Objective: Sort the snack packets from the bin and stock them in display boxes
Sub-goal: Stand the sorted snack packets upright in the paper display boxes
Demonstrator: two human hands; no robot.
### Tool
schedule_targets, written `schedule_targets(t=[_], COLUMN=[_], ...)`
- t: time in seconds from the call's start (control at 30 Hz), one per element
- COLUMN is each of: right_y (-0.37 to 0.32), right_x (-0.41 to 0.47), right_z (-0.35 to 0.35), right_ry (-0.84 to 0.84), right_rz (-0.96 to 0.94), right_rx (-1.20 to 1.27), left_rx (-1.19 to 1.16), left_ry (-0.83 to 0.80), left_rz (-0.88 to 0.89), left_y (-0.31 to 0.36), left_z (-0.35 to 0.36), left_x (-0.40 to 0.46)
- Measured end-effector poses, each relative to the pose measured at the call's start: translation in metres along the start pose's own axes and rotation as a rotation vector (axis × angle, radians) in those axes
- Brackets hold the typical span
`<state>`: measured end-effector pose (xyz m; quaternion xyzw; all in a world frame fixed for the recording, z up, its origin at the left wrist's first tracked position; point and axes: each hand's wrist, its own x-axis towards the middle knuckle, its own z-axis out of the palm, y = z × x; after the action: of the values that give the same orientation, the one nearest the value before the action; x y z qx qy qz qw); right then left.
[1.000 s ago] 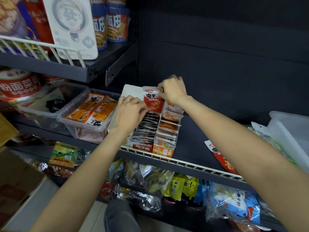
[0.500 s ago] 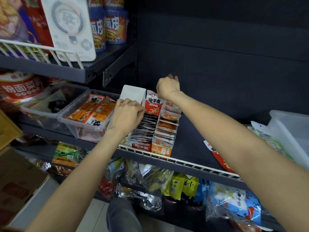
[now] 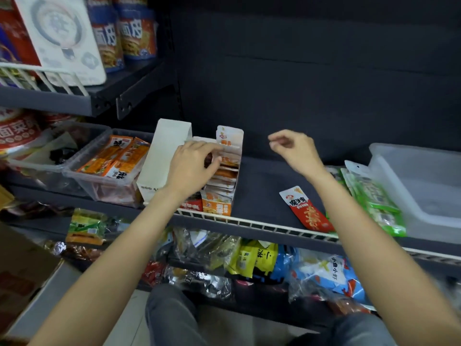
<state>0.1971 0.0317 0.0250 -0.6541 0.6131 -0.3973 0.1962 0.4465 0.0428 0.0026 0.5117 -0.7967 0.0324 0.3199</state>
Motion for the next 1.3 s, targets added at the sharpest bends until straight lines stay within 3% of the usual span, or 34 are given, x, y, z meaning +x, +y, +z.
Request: schedule_targets(t=[0.2, 0.27, 0.4, 0.5, 0.7, 0.73, 0.8, 0.87, 0.9, 0.97, 1.03, 1.17, 1.3], right_y=[0.098, 0.109, 0.109, 0.110, 0.099, 0.094, 0.080, 0.058, 0.040, -0.004, -0.044, -0.094, -0.107], right_x=[-0.042, -0.046, -0.041, -0.040, -0.035, -0.033, -0.029, -0.021, -0.017, -0.009, 0.003, 0.035, 0.066], right_z=[0.012, 0.020, 0.028, 0.025, 0.012, 0.005, -0.013, -0.032, -0.042, -0.052, -0.047, 0.008, 0.076], right_ry=[-0.451, -0.499, -0.420, -0.380, -0.496, -0.458, -0.227, 0.044, 0.097, 0.064, 0.039, 0.043, 0.010], right_rz=[0.329, 0.393, 0.427, 0.479, 0.405, 0.359, 0.281, 0.245, 0.233, 0.170, 0.050, -0.118, -0.261], right_rx=[-0.688, -0.804, -0.612, -0.625, -0.552, -0.552, -0.485, -0.184, 0.066, 0.495, 0.627, 0.435, -0.030], left_rx=[0.020, 0.020, -0.010, -0.013, 0.182, 0.217, 0.260, 0.285, 0.299, 0.305, 0.305, 0.291, 0.258], left_ry=[-0.150, -0.172, -0.163, -0.082, -0.149, -0.160, -0.153, -0.152, -0.156, -0.166, -0.173, -0.168, -0.129], left_rz=[-0.053, -0.070, -0.070, -0.085, -0.073, -0.059, -0.047, -0.054, -0.056, -0.068, -0.089, -0.078, -0.142], left_y=[0.001, -0.001, -0.003, -0.007, -0.040, -0.043, -0.047, -0.053, -0.055, -0.062, -0.067, -0.075, -0.080], left_z=[0.022, 0.023, 0.016, 0.008, 0.003, 0.003, 0.001, -0.001, -0.002, -0.003, -0.004, 0.000, -0.001], left_x=[-0.019, -0.020, -0.020, -0.017, -0.003, -0.001, 0.003, 0.007, 0.010, 0.017, 0.025, 0.036, 0.034])
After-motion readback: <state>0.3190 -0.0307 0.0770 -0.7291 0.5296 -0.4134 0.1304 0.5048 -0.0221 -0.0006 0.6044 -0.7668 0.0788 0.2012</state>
